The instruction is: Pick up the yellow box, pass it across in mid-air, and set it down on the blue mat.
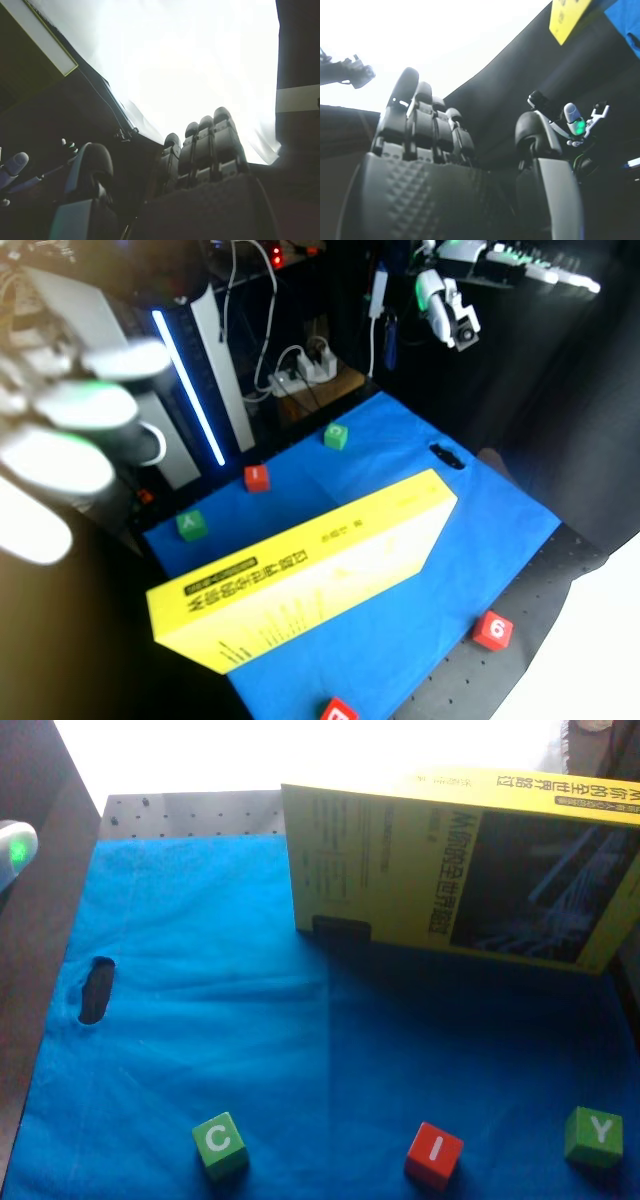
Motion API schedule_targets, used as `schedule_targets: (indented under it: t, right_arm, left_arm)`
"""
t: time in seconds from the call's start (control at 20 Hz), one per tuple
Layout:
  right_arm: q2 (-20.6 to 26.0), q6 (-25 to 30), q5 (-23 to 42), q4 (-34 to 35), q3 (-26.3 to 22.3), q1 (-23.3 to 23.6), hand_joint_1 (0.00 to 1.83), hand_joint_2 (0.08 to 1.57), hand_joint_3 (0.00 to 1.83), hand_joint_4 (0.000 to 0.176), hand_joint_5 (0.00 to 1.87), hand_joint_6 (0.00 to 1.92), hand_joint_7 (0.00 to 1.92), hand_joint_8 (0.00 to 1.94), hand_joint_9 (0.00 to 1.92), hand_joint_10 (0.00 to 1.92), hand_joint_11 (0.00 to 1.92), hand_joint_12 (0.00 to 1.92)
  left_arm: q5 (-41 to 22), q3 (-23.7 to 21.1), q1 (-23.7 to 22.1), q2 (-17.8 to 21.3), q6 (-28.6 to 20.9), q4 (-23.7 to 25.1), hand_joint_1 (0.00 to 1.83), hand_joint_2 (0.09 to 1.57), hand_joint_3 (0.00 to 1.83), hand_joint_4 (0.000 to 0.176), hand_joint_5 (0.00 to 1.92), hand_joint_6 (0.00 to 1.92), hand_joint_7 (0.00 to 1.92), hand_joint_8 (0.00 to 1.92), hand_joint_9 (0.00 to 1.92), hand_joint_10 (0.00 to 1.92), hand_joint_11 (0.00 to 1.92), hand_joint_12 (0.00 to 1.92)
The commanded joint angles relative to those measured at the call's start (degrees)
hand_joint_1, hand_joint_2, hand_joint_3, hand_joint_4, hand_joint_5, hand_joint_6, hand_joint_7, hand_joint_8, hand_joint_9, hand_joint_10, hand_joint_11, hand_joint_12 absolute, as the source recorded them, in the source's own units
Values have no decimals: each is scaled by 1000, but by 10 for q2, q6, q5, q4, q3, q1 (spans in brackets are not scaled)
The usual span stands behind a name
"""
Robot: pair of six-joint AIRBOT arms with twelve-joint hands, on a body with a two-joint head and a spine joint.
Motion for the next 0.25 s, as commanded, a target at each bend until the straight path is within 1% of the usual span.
schedule_targets:
  t: [0.0,0.05,0.1,0.15,0.2]
  right_arm:
    - [-1,-3,73,11,3,5,581,1263,10,18,0,0,0,0,54,54,0,875]
    - [-1,-3,74,11,3,5,557,1290,11,32,0,0,0,0,60,52,0,914]
    - [1,-3,77,11,3,5,546,1301,8,35,0,0,0,0,59,50,0,961]
    - [2,-3,81,11,3,5,570,1290,5,61,0,0,103,15,69,290,0,1205]
    - [2,-3,85,11,3,4,615,1285,1,37,0,0,160,18,51,480,0,1358]
  left_arm:
    - [-72,4,-8,3,-1,5,421,1247,0,174,0,0,0,0,0,0,0,0]
    - [-72,6,-11,3,-1,8,402,1242,0,176,0,0,0,0,0,0,0,0]
    - [-72,8,-18,3,-1,11,438,1253,0,176,0,0,0,0,0,0,0,0]
    - [-72,9,-25,3,0,15,501,1274,5,176,0,0,0,0,0,0,0,0]
    - [-72,11,-31,3,1,18,489,1328,23,173,0,0,0,0,0,0,0,0]
